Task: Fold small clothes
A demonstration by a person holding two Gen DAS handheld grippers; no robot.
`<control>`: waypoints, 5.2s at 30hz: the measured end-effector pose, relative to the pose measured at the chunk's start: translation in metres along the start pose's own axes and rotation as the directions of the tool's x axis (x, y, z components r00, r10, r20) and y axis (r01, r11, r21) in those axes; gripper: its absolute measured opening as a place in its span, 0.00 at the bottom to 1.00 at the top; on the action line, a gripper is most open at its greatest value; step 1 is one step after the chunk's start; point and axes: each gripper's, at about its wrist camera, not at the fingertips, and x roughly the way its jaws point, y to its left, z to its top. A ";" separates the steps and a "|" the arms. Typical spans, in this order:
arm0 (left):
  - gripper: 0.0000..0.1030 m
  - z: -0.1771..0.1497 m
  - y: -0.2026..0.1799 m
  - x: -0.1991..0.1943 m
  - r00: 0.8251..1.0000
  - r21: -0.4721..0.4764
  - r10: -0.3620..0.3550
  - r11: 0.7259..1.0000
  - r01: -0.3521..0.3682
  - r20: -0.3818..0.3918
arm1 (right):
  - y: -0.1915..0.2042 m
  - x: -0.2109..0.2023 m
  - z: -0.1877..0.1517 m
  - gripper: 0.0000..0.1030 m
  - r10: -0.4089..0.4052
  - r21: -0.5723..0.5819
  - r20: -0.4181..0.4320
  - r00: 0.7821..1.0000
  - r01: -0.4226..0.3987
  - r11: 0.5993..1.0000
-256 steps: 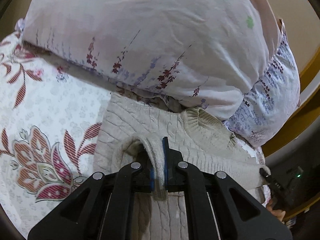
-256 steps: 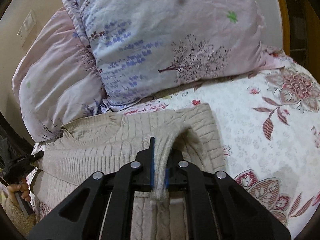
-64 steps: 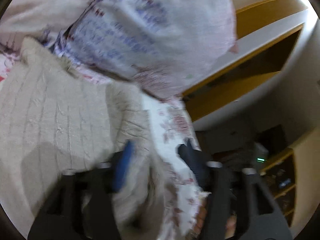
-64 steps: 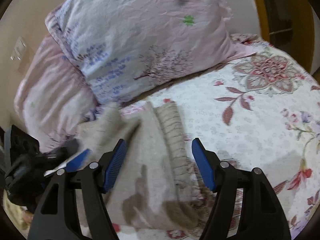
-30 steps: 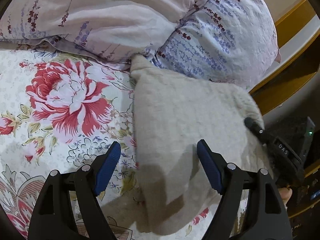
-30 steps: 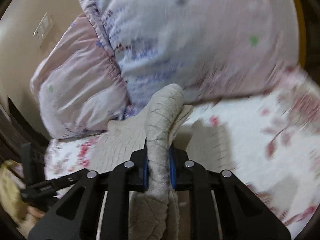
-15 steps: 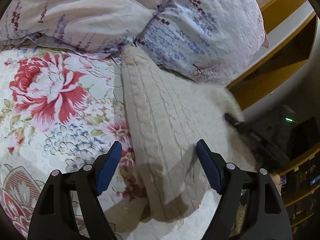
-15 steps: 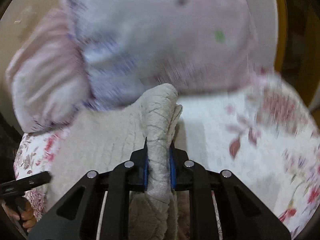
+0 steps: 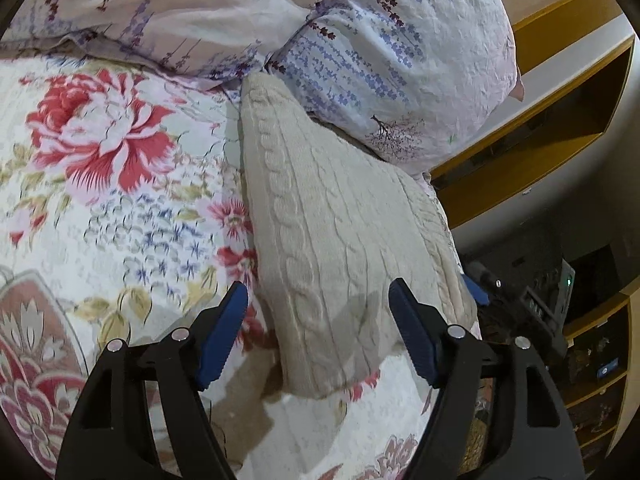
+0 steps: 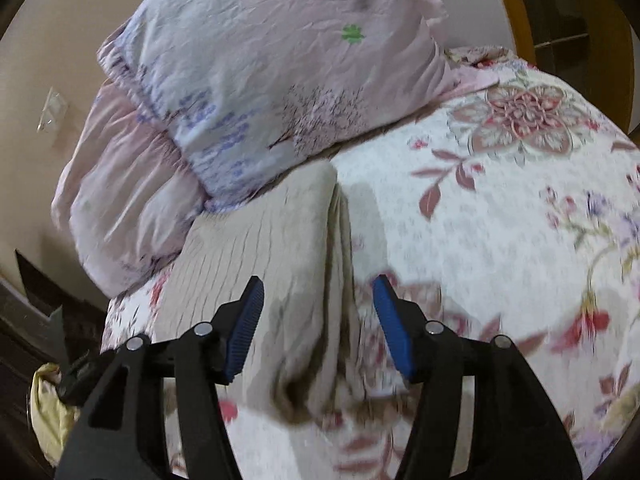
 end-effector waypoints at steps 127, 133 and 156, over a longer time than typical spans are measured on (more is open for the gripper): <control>0.87 0.053 -0.002 0.041 0.995 -0.032 0.059 0.998 -0.061 -0.077 | -0.024 0.070 0.050 0.73 0.025 0.127 -0.134 0.991 -0.008 0.992; 0.78 0.055 0.003 0.057 0.992 -0.074 -0.004 0.997 -0.006 -0.124 | -0.026 0.092 0.049 0.60 0.109 0.141 -0.198 0.974 -0.082 0.987; 0.36 0.063 0.016 -0.010 0.985 -0.061 -0.148 0.988 0.143 -0.083 | 0.063 0.085 0.020 0.22 0.342 0.061 -0.160 0.926 -0.337 0.940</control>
